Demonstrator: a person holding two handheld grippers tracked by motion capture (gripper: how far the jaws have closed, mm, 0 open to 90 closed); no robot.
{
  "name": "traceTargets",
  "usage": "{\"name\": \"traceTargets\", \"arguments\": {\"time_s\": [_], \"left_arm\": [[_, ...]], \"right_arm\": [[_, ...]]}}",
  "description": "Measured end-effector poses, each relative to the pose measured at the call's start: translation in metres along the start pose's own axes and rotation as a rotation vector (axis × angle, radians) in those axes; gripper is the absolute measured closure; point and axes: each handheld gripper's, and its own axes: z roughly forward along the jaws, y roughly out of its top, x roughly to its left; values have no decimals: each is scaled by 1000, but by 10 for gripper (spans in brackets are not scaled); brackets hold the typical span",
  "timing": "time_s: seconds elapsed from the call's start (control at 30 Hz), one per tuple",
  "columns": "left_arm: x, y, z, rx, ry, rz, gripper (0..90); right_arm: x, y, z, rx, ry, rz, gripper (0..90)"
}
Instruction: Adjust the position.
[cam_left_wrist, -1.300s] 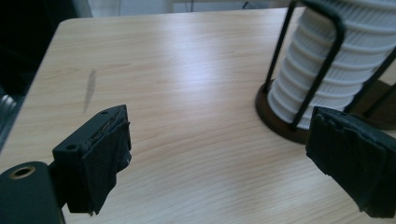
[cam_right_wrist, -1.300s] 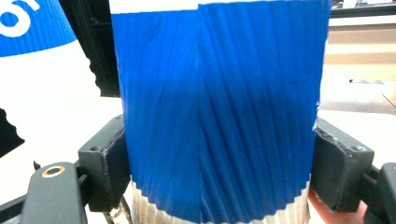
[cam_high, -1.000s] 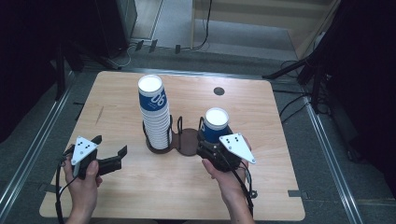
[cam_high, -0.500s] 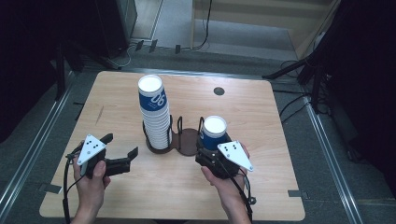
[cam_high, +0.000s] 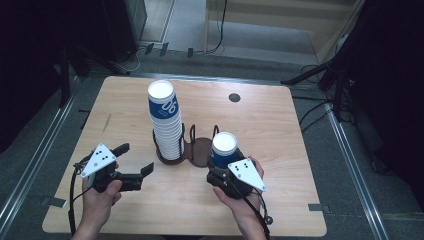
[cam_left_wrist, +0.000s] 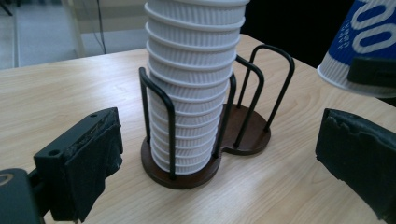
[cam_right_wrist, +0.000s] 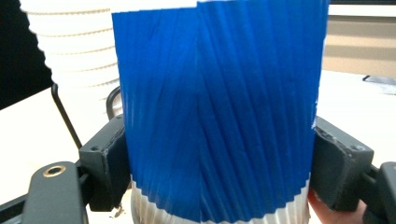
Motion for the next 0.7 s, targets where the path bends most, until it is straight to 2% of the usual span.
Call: {"name": "traceTargets", "arguments": {"time_s": [0.07, 0.1, 0.13, 0.17, 0.27, 0.43, 0.5, 0.53, 0.67, 0.7], "left_arm": [[-1, 1, 1, 5, -4, 0, 16], [-5, 3, 1, 12, -28, 23, 16], [-5, 3, 1, 12, -28, 23, 16], [-7, 4, 1, 10, -51, 28, 16], [-9, 5, 2, 13, -59, 24, 16], [-15, 6, 7, 37, -100, 24, 16], [-17, 5, 9, 42, -107, 26, 16], [-19, 5, 10, 49, -116, 27, 17], [-22, 5, 12, 57, -128, 32, 17], [-23, 5, 13, 59, -134, 34, 17]], "right_arm": [[1, -3, 0, 3, 2, -4, 192], [1, -4, 1, 5, 4, -8, 192], [1, -4, 1, 5, 4, -8, 192], [2, -6, 3, 2, 5, -23, 193], [3, -8, 4, -1, 4, -38, 194], [9, -14, 6, 3, -9, -113, 195], [10, -15, 7, 2, -12, -118, 195], [12, -17, 8, 8, -14, -137, 195], [16, -19, 9, 9, -10, -165, 196], [19, -21, 9, 3, 1, -193, 196]]}}
